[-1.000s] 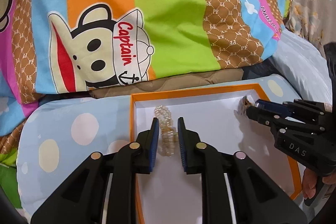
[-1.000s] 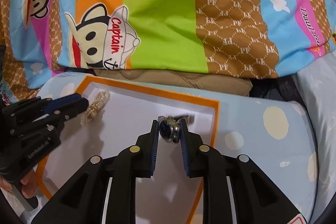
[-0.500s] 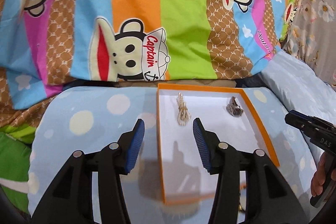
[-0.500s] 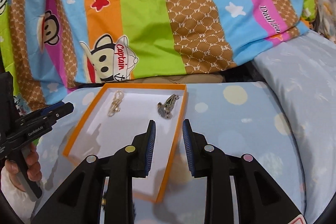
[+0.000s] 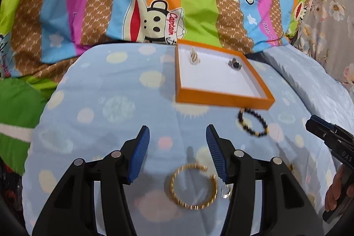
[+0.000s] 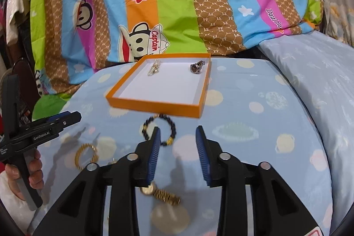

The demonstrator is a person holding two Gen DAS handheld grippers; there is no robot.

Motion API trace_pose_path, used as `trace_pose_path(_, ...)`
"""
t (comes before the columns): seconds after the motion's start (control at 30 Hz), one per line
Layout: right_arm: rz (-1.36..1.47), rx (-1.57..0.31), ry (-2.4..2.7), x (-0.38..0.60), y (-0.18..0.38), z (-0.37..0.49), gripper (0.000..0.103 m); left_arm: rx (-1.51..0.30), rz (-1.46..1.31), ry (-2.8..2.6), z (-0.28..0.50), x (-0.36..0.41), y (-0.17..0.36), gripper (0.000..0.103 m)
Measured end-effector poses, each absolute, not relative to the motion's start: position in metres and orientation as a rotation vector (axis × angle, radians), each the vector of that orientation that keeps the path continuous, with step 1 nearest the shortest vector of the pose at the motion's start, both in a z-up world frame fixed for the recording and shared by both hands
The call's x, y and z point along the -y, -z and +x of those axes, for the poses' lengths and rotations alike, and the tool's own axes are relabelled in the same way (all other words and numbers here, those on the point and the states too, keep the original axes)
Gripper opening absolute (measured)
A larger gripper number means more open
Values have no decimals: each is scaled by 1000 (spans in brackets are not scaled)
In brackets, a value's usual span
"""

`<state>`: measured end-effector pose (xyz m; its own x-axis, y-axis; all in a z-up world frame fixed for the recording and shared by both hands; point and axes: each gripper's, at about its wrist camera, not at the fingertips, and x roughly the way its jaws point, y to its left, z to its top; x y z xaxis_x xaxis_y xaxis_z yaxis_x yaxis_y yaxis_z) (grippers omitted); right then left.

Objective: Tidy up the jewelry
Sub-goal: 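Grasp the gold watch by its band with the right tool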

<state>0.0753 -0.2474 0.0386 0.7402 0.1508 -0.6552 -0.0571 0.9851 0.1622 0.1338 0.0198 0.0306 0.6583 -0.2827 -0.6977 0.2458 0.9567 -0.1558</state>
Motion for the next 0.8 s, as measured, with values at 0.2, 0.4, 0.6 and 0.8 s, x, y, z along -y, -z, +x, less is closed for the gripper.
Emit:
trace_pose_path(0.2,50,-764,-170,230,-17,54,47,-809,-55,279,102,-24,-10,66)
trace_pose_path(0.4,-39,-830,-217,218,1,61,60,-821,-70,279,102,-29,-5,71)
trace_pose_path(0.6,-76,-888,-262,207,13,70,60,-842,-43,300,99,-23,0,71)
trace_pose_path(0.8,-76,-936,-272,208,14,66,38,-840,-16,302,98,-19,0,73)
